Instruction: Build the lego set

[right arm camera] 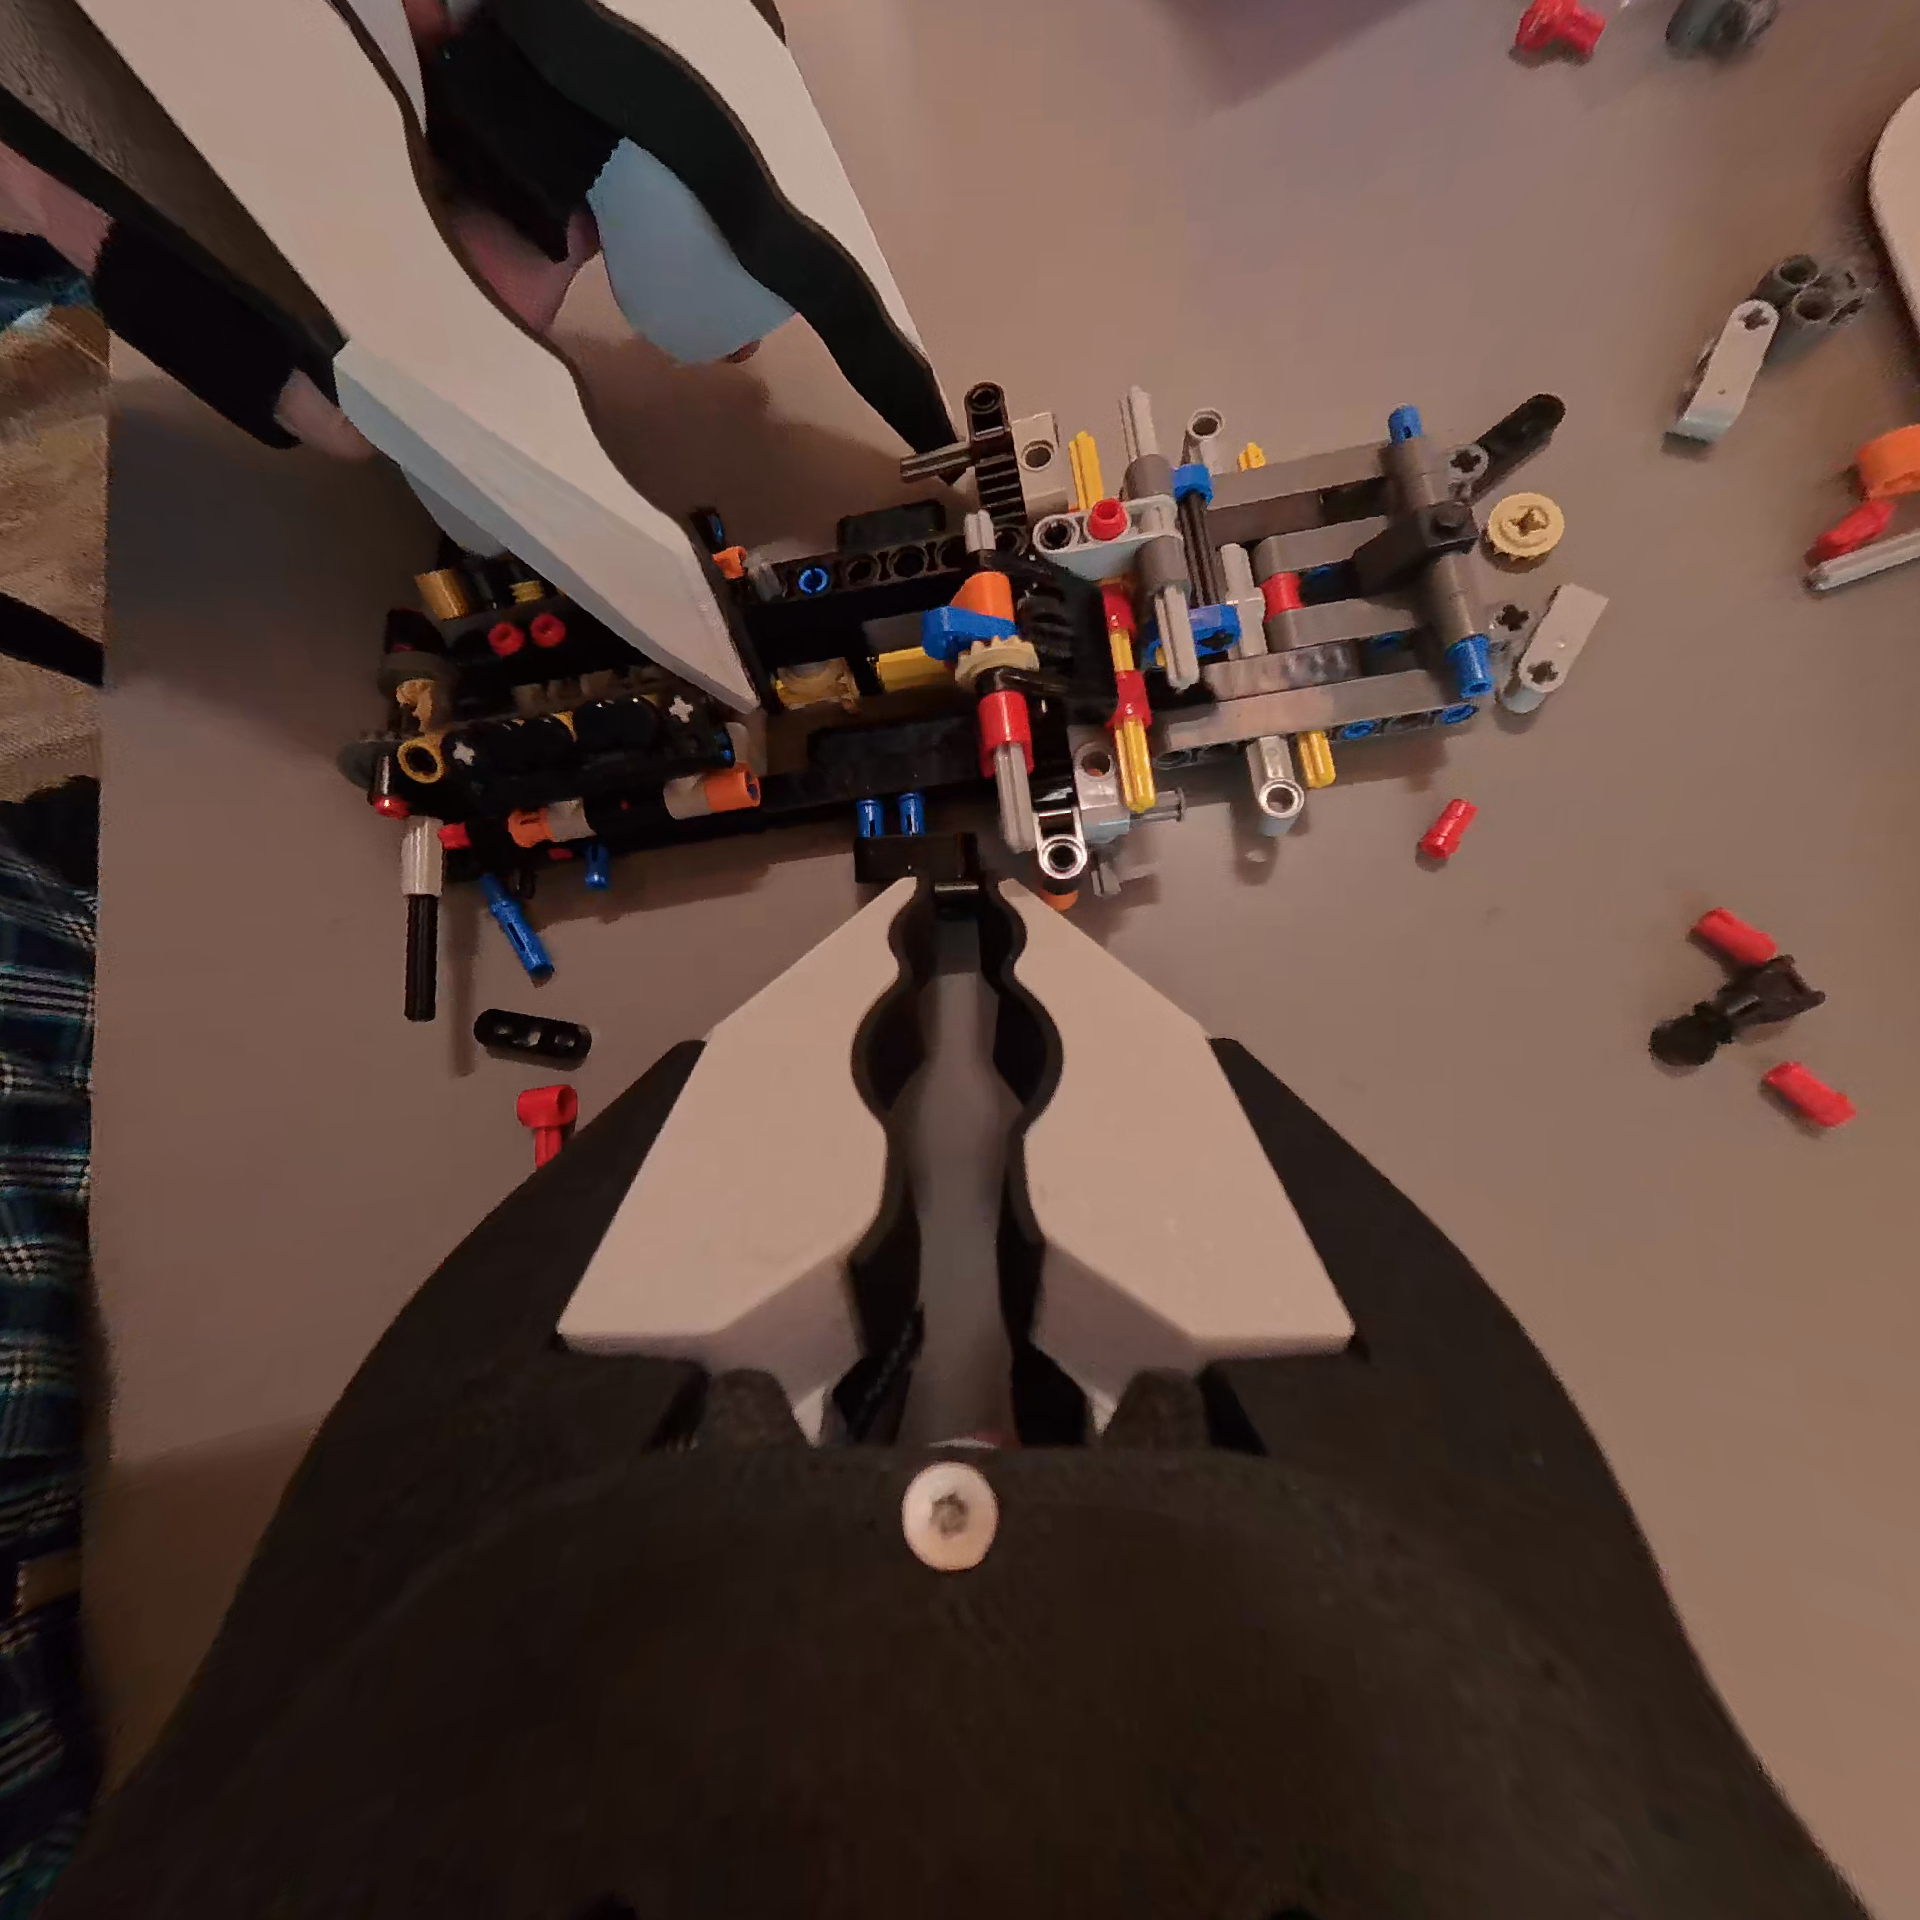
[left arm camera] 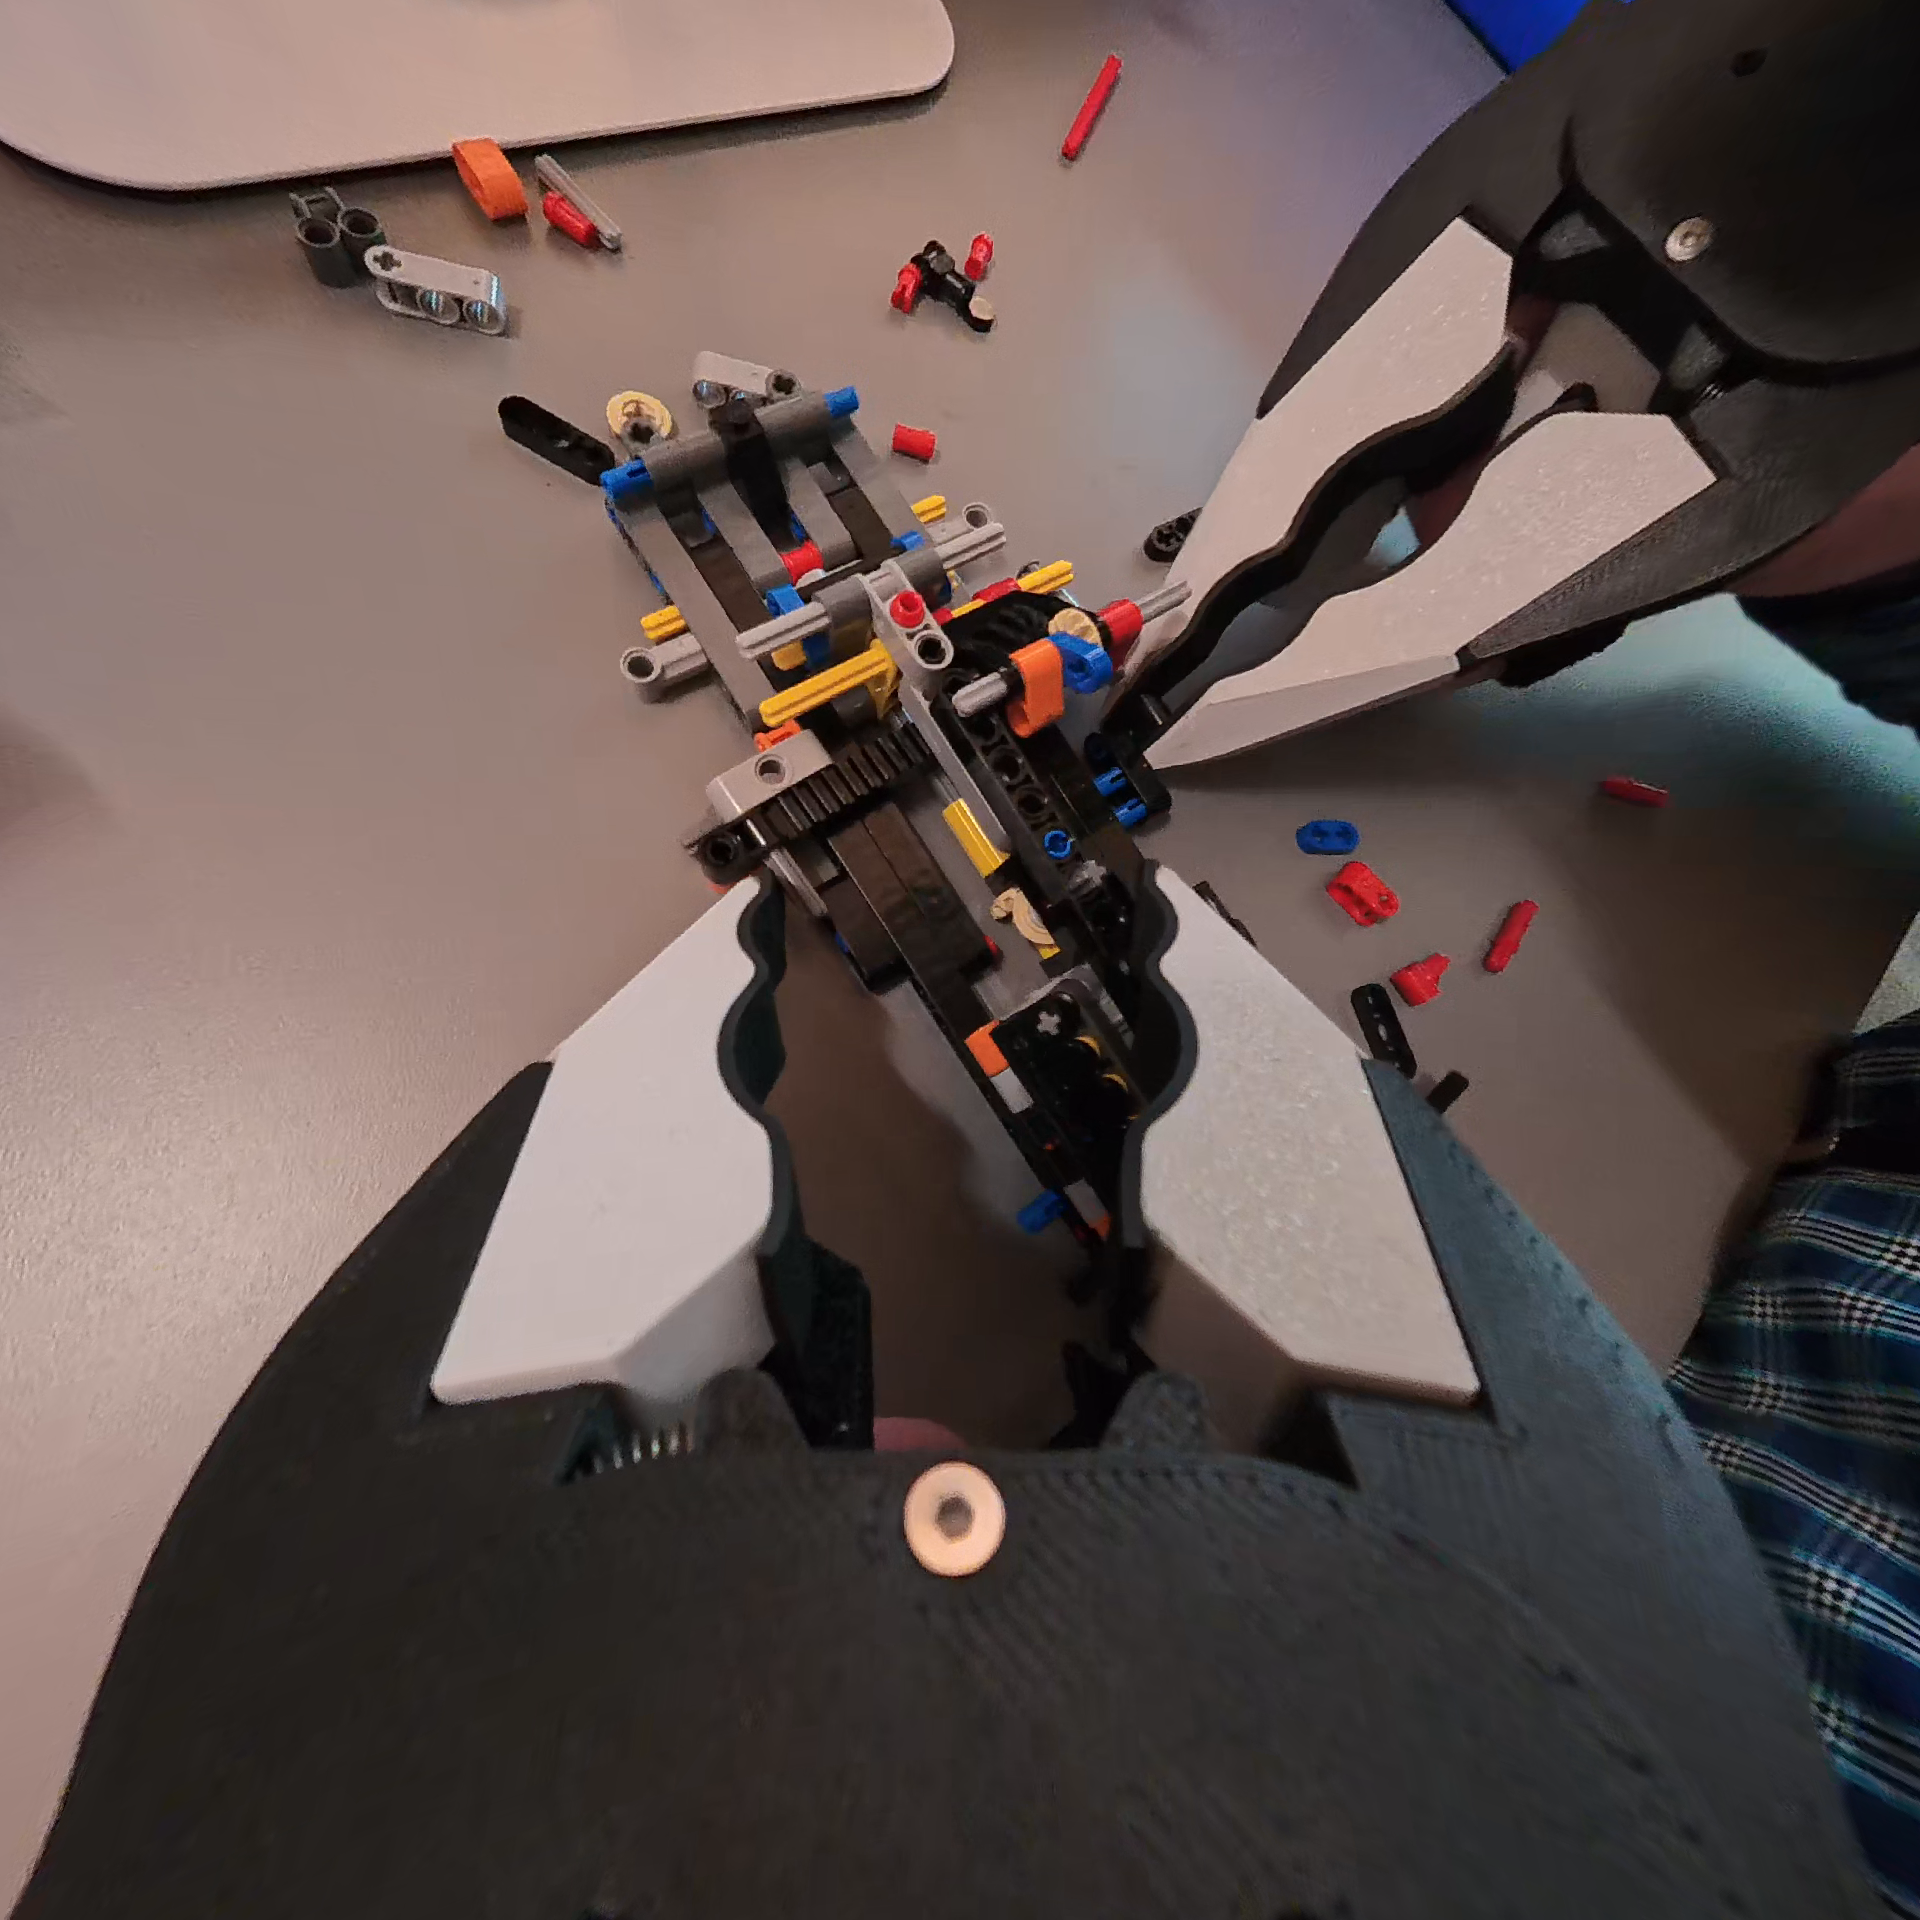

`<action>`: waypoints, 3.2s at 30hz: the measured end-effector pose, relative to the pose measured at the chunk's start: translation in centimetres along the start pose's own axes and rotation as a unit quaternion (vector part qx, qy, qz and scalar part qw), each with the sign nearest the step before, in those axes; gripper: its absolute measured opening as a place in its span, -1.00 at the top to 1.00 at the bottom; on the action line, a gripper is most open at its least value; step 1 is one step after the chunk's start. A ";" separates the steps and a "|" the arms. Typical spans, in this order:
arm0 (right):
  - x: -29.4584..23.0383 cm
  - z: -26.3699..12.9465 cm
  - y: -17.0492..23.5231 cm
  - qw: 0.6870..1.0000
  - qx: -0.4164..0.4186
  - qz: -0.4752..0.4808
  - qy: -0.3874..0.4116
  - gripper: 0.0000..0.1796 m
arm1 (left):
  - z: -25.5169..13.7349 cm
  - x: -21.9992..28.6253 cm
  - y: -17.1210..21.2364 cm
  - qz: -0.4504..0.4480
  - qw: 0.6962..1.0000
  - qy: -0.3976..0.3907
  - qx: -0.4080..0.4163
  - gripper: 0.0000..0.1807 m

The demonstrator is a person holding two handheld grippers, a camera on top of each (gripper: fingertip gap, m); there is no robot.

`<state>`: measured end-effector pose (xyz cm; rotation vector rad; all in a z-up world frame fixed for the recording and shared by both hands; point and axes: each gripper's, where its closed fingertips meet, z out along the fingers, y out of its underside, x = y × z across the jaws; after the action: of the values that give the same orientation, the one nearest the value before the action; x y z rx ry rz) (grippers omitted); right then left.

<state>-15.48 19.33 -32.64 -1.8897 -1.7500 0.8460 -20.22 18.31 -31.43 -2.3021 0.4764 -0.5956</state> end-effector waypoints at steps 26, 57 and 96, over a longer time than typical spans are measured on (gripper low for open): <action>0.5 0.1 -0.7 0.990 -0.108 -0.034 0.088 0.97 | 0.0 -0.4 0.0 -0.010 1.000 -0.026 0.005 0.30; 0.8 1.0 -1.6 0.995 -0.021 -0.091 0.035 0.96 | -0.1 -0.9 0.0 -0.022 0.999 -0.030 0.020 0.31; 1.0 0.0 -1.1 0.999 0.015 -0.038 -0.018 0.96 | 0.1 -0.8 -0.2 -0.026 0.999 -0.034 0.008 0.29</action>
<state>-16.30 20.40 -32.03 -1.7874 -1.8067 0.8780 -20.80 18.88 -31.59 -2.3175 0.3788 -0.5428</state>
